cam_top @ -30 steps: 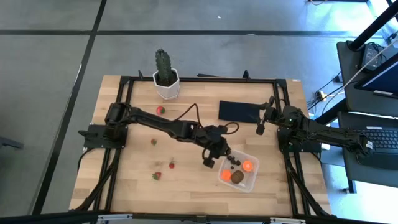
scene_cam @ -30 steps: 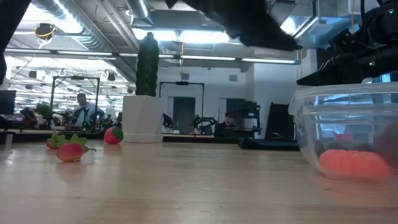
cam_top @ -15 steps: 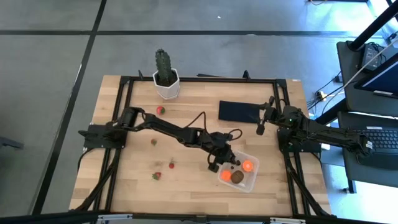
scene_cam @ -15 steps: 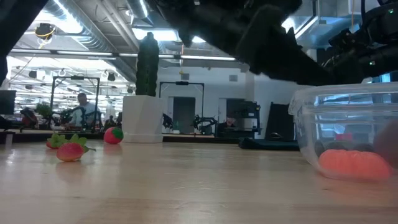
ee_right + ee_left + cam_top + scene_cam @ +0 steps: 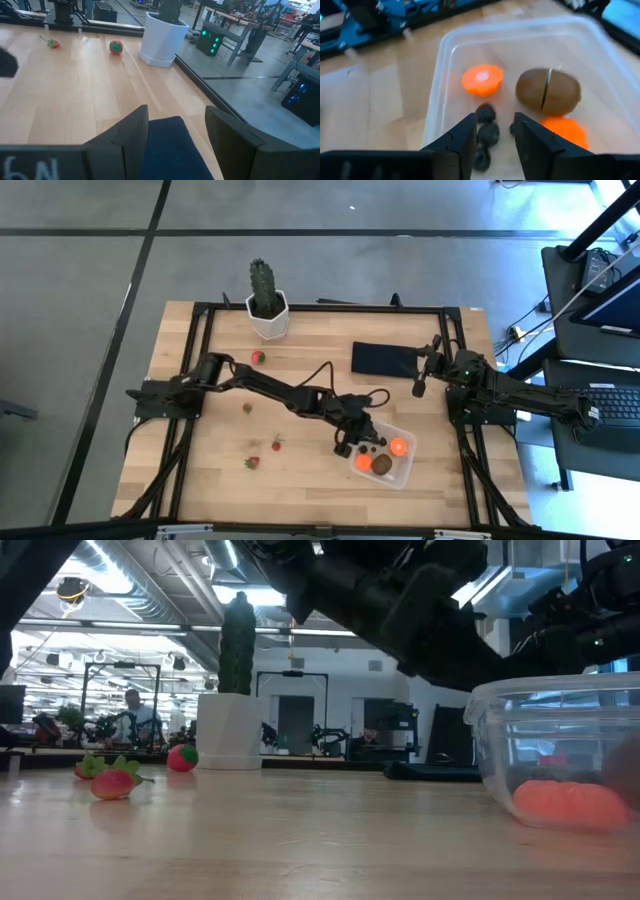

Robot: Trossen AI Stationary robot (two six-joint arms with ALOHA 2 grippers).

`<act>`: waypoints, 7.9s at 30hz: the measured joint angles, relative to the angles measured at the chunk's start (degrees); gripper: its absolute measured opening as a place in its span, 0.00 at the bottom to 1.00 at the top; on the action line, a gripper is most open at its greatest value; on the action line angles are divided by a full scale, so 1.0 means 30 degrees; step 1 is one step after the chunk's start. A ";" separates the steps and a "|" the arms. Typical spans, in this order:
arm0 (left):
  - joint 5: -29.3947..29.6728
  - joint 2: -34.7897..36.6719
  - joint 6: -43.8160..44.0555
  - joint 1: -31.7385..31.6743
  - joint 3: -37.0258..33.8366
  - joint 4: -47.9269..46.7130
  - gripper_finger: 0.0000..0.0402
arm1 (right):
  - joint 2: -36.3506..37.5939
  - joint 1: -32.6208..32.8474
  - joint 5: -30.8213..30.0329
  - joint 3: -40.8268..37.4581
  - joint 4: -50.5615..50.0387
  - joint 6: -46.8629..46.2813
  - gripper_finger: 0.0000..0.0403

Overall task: Pick and placing Produce into tupperware
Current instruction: Put the strawberry into the transparent bin, then put the middle strawberry into the transparent bin

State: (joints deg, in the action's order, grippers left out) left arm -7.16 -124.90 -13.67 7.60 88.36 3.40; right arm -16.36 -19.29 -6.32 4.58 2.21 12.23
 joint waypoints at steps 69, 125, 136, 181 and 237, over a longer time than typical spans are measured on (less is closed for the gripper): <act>0.2072 0.5506 2.4456 0.4838 -0.6771 -1.6942 0.75 | -0.0007 0.0000 -0.0026 0.0000 -0.0280 -0.0415 0.49; 0.0687 0.5433 1.7810 0.2371 -0.5766 -1.6455 0.25 | -0.0007 0.0003 -0.0026 0.0000 -0.0273 -0.0423 0.49; 0.1169 0.5469 0.8439 -0.0228 -0.3129 -0.9506 0.21 | -0.0006 0.0007 -0.0025 0.0000 -0.0200 -0.0393 0.49; -0.1448 0.0608 0.3512 -0.0079 -0.2879 0.4655 0.42 | -0.0007 0.0000 -0.0026 0.0000 -0.0207 -0.0415 0.49; 0.5131 0.9327 1.5093 0.1464 -0.4060 -2.5264 0.80 | -0.0002 0.0010 -0.0021 -0.0007 -0.0535 -0.0413 0.49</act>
State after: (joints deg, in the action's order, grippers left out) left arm 8.23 -96.91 31.60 11.99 76.18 -72.39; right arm -16.37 -19.26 -6.38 4.56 0.60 10.99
